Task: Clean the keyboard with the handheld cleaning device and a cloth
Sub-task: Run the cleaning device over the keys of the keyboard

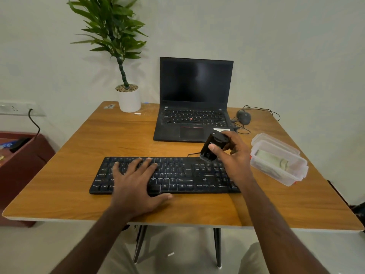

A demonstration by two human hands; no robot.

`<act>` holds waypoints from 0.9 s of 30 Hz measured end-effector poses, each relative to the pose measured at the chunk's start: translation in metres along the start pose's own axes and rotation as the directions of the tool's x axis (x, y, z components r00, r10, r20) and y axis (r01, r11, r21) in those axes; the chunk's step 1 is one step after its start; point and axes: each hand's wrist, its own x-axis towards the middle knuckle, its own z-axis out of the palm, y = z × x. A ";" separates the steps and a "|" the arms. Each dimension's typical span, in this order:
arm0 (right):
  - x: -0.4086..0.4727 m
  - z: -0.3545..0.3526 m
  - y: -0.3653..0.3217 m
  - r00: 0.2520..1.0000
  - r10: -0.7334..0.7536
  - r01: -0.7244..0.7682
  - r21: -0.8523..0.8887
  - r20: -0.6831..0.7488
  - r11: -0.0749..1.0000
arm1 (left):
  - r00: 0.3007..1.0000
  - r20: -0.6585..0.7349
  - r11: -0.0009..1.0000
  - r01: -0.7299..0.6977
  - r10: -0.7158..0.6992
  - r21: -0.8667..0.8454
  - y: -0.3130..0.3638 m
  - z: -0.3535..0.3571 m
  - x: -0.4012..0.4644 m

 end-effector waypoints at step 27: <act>0.012 0.012 0.016 0.920 0.031 -0.056 0.052 0.392 0.997 | 1.000 -0.005 0.999 -0.023 0.023 -0.023 0.067 0.023 0.022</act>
